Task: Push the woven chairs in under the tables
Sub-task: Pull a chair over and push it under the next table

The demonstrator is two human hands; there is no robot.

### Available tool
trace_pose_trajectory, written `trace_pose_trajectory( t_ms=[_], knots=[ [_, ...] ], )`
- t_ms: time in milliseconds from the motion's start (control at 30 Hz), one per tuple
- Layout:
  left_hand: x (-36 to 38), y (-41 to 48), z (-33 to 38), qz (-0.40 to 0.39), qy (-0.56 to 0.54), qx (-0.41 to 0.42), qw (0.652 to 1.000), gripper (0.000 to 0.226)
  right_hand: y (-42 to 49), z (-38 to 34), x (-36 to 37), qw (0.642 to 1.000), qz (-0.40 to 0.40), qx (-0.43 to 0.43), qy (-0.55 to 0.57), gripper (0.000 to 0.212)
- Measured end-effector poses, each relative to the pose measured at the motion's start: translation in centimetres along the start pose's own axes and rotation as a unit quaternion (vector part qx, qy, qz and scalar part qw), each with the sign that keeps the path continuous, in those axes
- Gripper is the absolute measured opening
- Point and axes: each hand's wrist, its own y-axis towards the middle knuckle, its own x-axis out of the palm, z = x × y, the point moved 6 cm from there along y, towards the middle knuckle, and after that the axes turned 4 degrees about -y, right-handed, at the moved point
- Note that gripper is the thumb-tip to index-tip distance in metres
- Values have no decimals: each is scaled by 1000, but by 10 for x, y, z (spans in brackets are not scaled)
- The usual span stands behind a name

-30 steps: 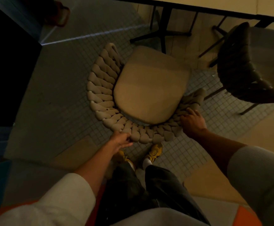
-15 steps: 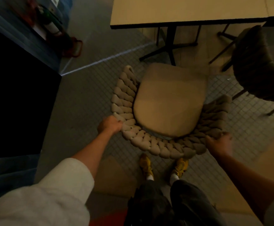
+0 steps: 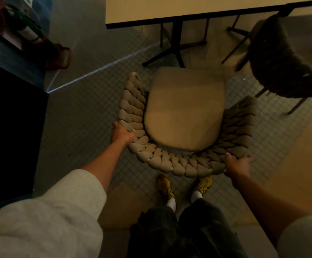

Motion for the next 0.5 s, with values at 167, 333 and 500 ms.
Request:
trace_pose_trajectory(
  t_ms=[167,333,500],
  knots=[
    [12,12,-12,-18,-46,-34,998,87,14,23,22,998,-60,19,3,107],
    [21,8,-15,-29,-62,-48,996,101,-56,-25,12,997,-73,29,-6,70],
    [19,6,-12,-33,-82,-60,994,106,20,11,20,998,-46,2,-32,112]
  ],
)
